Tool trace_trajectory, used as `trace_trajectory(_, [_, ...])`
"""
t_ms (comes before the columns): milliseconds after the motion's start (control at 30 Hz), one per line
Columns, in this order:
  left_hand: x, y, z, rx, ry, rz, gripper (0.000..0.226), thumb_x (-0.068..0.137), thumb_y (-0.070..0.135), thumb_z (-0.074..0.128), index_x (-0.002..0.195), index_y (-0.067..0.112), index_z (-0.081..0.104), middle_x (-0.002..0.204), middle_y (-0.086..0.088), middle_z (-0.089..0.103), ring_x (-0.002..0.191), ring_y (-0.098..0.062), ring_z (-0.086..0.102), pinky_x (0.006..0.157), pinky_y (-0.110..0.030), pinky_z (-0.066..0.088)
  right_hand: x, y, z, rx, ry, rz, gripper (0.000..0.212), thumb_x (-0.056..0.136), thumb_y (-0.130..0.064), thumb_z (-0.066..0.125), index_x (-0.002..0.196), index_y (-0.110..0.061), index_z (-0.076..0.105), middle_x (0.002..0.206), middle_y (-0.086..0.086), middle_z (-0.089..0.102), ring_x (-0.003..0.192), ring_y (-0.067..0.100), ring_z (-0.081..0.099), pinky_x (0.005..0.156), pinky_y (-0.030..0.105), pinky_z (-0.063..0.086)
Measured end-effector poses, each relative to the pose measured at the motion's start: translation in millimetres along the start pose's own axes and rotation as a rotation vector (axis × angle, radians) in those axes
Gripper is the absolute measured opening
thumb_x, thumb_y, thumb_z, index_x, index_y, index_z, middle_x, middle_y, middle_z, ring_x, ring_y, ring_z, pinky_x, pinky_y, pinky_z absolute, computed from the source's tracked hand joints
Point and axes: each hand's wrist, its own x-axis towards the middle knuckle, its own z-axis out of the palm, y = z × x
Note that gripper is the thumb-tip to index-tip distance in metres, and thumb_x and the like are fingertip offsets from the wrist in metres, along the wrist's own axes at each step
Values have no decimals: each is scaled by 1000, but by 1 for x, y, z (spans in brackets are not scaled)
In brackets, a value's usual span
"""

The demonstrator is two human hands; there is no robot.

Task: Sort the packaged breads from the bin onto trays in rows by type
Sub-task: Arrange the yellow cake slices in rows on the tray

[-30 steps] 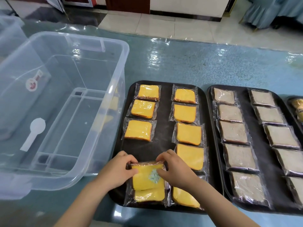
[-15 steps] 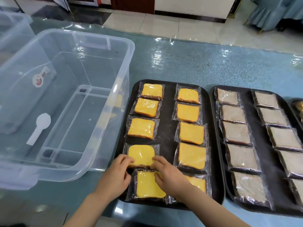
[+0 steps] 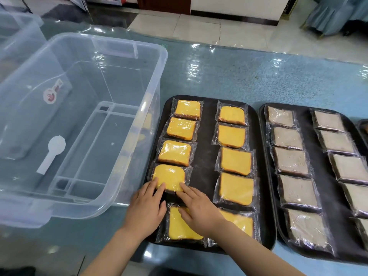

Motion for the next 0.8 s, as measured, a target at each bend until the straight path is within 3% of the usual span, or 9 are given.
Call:
trace_trajectory(233, [-8, 0, 4, 3, 0, 22, 59, 92, 36, 56, 147, 21, 41, 154, -5, 35, 139, -24, 37, 105, -41, 41, -10, 10, -4, 61, -6, -6, 52, 100, -38, 39, 150, -26, 32, 161, -12, 13, 147, 15, 15, 120, 36, 17])
trace_trajectory(433, [-7, 3, 1, -50, 5, 18, 58, 94, 36, 52, 147, 21, 36, 156, -3, 28, 143, -22, 28, 111, -40, 35, -23, 14, -10, 39, 67, 58, 45, 99, -35, 40, 143, -27, 41, 151, -9, 35, 138, 11, 30, 115, 29, 22])
trace_trajectory(567, [-9, 12, -9, -135, 117, 144, 31, 91, 33, 52, 121, 26, 57, 123, 10, 53, 116, -10, 48, 97, -30, 44, -32, 21, -11, -34, 9, 144, 54, 94, -48, 44, 144, -27, 37, 141, -8, 43, 132, 14, 34, 115, 32, 23])
trace_trajectory(667, [-8, 20, -14, -155, 18, 255, 32, 91, 42, 37, 107, 30, 62, 106, 15, 55, 99, -7, 54, 83, -26, 48, -35, 24, -12, -89, -61, 140, 64, 88, -55, 48, 143, -24, 38, 138, -6, 42, 128, 16, 38, 113, 34, 24])
trace_trajectory(800, [-8, 24, -7, -98, -118, 250, 54, 85, 53, 28, 123, 29, 58, 119, 14, 55, 112, -11, 49, 93, -30, 46, -33, 24, -11, -112, -74, 131, 61, 89, -51, 50, 143, -24, 39, 133, -4, 44, 125, 18, 40, 112, 35, 25])
